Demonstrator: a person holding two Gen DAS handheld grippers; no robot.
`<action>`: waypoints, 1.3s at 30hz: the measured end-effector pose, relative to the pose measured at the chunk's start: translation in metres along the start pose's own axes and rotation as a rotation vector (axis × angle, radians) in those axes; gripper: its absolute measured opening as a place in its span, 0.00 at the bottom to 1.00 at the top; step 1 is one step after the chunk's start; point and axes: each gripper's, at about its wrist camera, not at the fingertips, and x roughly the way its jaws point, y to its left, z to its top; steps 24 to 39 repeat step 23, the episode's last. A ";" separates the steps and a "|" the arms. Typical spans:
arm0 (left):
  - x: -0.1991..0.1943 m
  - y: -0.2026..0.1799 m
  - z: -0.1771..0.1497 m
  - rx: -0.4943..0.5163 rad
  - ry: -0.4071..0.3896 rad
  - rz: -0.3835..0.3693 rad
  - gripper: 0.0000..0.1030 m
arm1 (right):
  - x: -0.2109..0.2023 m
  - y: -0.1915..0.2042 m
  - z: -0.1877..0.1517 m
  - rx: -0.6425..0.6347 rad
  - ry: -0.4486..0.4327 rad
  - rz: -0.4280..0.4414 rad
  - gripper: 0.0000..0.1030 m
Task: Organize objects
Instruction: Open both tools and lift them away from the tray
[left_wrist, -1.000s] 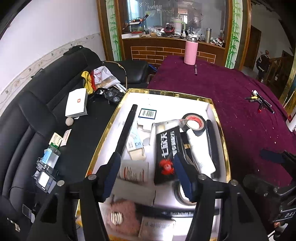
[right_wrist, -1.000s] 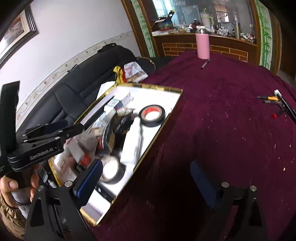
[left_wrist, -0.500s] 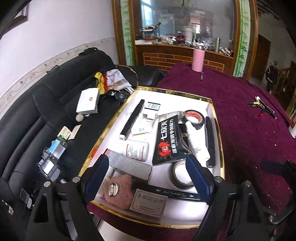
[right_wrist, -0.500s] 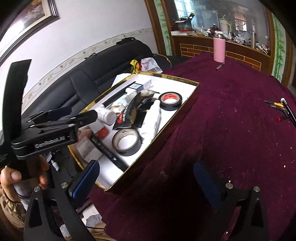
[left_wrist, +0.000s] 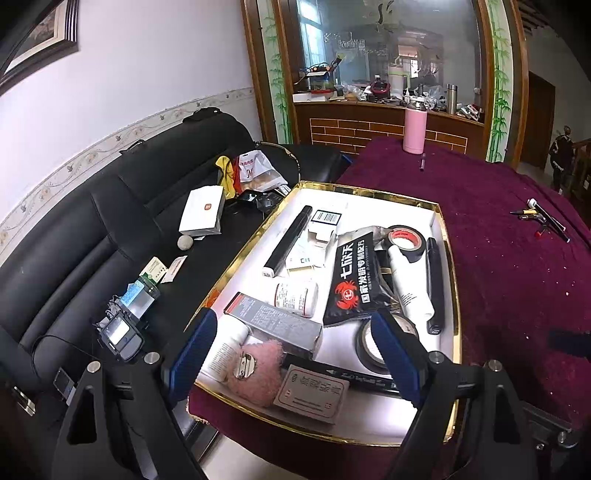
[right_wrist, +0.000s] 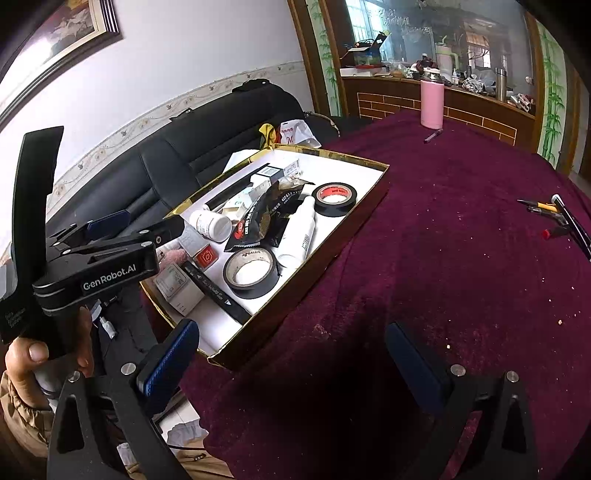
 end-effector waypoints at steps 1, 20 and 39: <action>-0.001 -0.001 0.000 -0.002 -0.002 -0.002 0.82 | 0.000 0.000 0.000 -0.001 -0.001 0.000 1.00; -0.009 0.000 -0.004 -0.036 -0.008 -0.036 0.82 | -0.003 0.001 0.000 0.000 -0.008 0.004 1.00; -0.010 0.001 -0.004 -0.043 -0.015 -0.040 0.82 | -0.002 0.001 0.000 0.000 -0.004 0.002 1.00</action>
